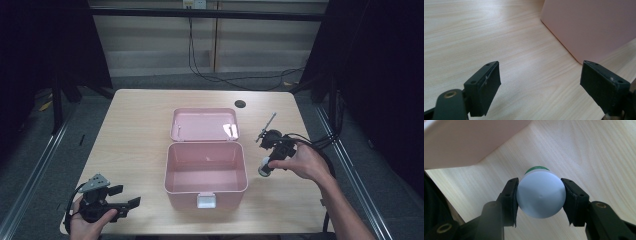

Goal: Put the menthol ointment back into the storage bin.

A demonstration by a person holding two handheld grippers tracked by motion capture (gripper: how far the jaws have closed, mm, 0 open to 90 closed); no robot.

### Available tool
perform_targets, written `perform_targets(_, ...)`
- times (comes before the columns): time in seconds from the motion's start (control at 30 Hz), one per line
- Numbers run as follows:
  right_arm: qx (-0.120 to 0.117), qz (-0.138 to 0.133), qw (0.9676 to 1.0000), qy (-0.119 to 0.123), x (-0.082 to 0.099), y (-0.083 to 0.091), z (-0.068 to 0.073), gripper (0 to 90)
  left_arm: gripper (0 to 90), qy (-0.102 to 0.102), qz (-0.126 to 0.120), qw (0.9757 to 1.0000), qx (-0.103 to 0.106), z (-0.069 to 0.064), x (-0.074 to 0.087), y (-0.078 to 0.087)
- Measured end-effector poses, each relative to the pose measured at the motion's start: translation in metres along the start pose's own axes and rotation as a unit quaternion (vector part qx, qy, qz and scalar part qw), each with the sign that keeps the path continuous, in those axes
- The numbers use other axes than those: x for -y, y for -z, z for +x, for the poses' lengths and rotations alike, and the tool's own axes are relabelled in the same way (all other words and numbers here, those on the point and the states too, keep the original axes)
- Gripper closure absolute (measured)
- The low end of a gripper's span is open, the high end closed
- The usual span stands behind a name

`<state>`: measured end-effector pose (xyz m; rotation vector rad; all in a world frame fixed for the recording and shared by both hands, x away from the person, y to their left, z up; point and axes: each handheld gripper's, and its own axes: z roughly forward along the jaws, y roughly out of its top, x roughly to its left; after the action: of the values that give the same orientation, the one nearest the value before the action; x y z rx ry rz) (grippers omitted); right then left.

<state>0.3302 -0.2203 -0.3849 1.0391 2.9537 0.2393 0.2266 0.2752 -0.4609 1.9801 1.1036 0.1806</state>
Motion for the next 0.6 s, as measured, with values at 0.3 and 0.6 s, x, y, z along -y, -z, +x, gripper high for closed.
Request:
perform_targets(0.3, -0.002, -0.003, 1.0, 0.002, -0.003, 0.008, 0.003, 51.4, 16.3, -0.004, 0.001, 1.0, 0.005, 0.0, 0.0, 0.001)
perform_targets(0.6, -0.001, -0.013, 0.9999, 0.009, -0.006, 0.019, 0.006, 51.4, 16.3, 0.0, 0.006, 1.0, 0.001, 0.001, 0.002, 0.001)
